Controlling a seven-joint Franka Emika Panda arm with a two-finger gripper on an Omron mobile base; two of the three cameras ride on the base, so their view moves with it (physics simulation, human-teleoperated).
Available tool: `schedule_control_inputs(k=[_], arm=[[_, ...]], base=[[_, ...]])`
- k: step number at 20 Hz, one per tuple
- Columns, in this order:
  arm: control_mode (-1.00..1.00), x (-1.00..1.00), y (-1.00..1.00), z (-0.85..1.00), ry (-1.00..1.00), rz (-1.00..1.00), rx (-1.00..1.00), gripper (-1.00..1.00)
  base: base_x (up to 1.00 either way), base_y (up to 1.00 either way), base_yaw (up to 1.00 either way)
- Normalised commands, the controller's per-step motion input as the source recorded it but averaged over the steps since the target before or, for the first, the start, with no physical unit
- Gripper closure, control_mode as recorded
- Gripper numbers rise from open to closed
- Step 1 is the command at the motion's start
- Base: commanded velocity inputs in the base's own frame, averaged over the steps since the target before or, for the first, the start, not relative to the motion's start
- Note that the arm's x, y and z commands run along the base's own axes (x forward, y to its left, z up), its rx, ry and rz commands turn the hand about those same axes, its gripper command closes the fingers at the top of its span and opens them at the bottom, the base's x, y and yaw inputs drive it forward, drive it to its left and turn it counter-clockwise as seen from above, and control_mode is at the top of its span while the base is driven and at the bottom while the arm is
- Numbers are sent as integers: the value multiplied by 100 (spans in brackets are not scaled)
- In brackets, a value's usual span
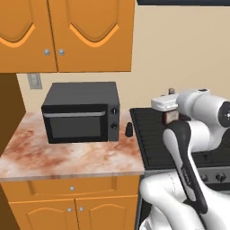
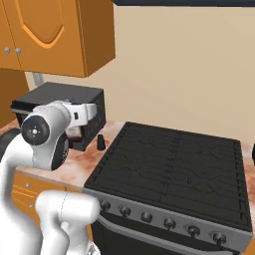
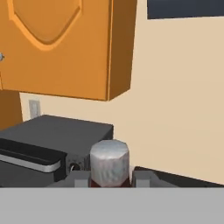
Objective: Collect the paprika, ketchup, and shaker from the cabinet and place them next to the stove.
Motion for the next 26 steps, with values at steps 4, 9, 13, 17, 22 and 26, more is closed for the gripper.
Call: schedule_control_inputs(k=[4,9,13,17,22,26], arm=[[-100,59,-29,-49,0,13,0,100],[-100,77,-8,-41,0,18,4,100],[-100,63,0,-32,0,24,5,100],[-100,53,0,-9,0,24,6,100],[-100,51,0,0,0,25,2,100],[-100,40,-1,-15,1,21,0,100]], base=[[0,0,0],[0,0,0],[0,0,0],[0,0,0],[0,0,0],[0,0,0]])
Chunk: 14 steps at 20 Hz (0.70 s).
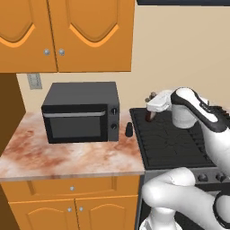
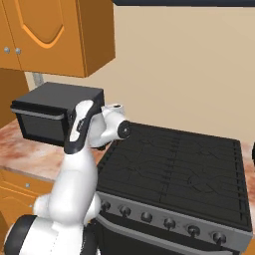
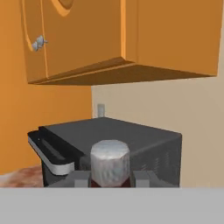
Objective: Collect the paprika, ketchup, and shaker from the cabinet and place them next to the stove.
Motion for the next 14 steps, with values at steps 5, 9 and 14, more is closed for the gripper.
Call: schedule_control_inputs(k=[5,9,14], arm=[[-100,22,-1,-32,1,9,-1,100],[-100,33,0,-14,2,7,-2,100],[-100,47,0,-8,2,13,0,100]], base=[[0,0,0],[0,0,0],[0,0,0]])
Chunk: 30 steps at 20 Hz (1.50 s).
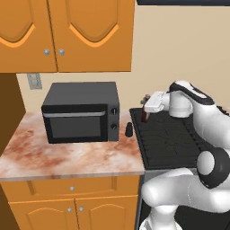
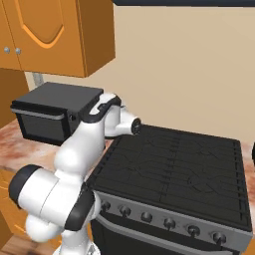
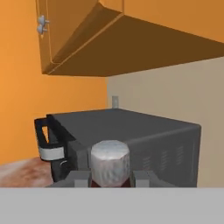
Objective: Collect the paprika, ketchup, and shaker from the cabinet and place them next to the stove.
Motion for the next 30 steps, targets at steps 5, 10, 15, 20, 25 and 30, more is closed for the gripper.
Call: schedule_control_inputs(k=[5,10,15,20,25,30], arm=[[-100,45,0,-18,3,17,0,100],[-100,32,5,-17,0,16,0,100],[-100,29,7,-19,0,15,0,100],[-100,23,14,-19,0,13,0,100],[-100,22,19,-9,0,10,0,100],[-100,21,12,-7,0,7,0,100]], base=[[0,0,0],[0,0,0],[0,0,0],[0,0,0],[0,0,0],[0,0,0]])
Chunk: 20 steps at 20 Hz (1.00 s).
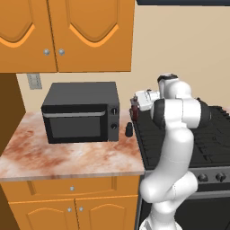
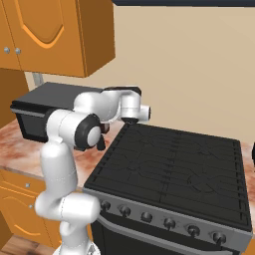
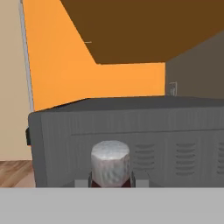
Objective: Collect the paprika, ketchup, and shaker from the cabinet and place them next to the stove.
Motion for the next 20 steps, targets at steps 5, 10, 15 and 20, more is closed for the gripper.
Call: schedule_control_inputs(k=[5,10,15,20], arm=[[-100,18,11,-14,0,7,0,100],[-100,21,14,-17,0,7,0,100],[-100,10,3,-21,0,5,0,100],[-100,6,0,-21,0,4,0,100]], base=[[0,0,0],[0,0,0],[0,0,0],[0,0,0]])
